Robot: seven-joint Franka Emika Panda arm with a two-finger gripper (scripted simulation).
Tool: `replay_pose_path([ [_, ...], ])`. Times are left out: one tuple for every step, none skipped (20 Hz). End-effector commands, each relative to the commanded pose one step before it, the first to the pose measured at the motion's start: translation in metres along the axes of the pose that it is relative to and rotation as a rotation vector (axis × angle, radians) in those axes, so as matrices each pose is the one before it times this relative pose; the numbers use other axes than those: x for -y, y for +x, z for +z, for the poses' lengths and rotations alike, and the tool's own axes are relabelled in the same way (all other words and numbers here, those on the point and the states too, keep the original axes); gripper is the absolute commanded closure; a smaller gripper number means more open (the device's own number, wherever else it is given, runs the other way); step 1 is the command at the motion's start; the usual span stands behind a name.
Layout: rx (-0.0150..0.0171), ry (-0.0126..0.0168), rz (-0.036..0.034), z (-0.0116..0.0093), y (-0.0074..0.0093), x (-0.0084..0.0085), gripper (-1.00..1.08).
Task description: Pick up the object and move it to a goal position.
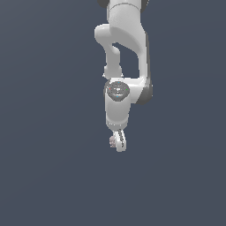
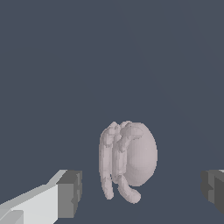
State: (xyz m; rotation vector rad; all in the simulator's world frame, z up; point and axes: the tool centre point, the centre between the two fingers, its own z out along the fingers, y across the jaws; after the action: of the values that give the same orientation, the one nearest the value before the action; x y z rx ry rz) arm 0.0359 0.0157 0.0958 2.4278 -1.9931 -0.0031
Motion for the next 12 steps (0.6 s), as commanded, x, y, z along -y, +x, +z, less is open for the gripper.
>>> replay_pose_path([
  [-0.00077, 0.00112, 0.02191, 0.00066, 0.00012, 0.00074, -0.92],
  [-0.00017, 0.00022, 0.00487, 0.00017, -0.00001, 0.00016, -0.92],
  [-0.00012, 0.00016, 0.00352, 0.00012, 0.00001, 0.00011, -0.92],
  [-0.00007, 0.00010, 0.00207, 0.00007, -0.00002, 0.00007, -0.92],
  [-0.00002, 0.00003, 0.00069, 0.00002, -0.00001, 0.00002, -0.92],
  [0.00017, -0.00033, -0.00457, -0.00008, -0.00005, -0.00017, -0.92],
  [0.00000, 0.00000, 0.00000, 0.00040, -0.00003, 0.00000, -0.92],
  [0.00000, 0.00000, 0.00000, 0.00120, -0.00008, -0.00001, -0.92],
  [0.00000, 0.00000, 0.00000, 0.00200, -0.00013, -0.00002, -0.92],
  [0.00000, 0.00003, 0.00069, 0.00277, 0.00026, -0.00011, -0.92],
  [0.00000, 0.00000, 0.00000, 0.00357, -0.00024, -0.00006, -0.92],
  [-0.00001, 0.00003, 0.00098, 0.00433, 0.00034, -0.00018, -0.92],
])
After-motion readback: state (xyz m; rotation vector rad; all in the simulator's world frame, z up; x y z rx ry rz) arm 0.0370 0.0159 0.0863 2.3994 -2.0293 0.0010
